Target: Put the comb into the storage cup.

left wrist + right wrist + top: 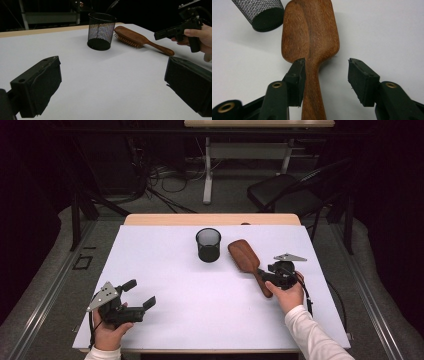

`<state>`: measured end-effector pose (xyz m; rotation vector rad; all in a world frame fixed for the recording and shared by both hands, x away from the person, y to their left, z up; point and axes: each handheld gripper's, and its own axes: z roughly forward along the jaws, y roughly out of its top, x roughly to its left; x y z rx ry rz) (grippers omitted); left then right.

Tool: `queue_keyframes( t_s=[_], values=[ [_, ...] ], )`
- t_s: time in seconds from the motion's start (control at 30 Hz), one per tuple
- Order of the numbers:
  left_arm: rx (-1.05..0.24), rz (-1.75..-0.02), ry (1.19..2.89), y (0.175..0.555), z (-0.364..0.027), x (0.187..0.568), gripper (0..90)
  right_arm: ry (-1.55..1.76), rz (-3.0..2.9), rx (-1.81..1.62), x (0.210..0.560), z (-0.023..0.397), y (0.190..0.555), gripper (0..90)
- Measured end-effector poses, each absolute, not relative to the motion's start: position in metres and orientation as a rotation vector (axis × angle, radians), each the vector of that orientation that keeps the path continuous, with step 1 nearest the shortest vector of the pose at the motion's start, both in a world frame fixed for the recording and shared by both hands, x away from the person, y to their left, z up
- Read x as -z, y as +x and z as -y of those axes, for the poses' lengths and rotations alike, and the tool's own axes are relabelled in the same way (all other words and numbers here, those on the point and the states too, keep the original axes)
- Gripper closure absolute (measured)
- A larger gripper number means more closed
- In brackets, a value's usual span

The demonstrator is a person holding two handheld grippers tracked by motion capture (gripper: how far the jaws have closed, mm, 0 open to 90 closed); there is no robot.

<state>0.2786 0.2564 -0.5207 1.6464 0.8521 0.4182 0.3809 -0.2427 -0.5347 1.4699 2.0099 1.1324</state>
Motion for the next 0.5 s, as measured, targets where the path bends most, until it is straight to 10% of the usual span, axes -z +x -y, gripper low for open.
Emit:
queue_keyframes(
  t_s=[0.5],
  values=[
    [-0.420,-0.847,1.654,0.2786,-0.2567,0.5205,0.7,1.454,-2.018,-1.123,0.5333,0.2367,0.3833,31.5]
  ],
)
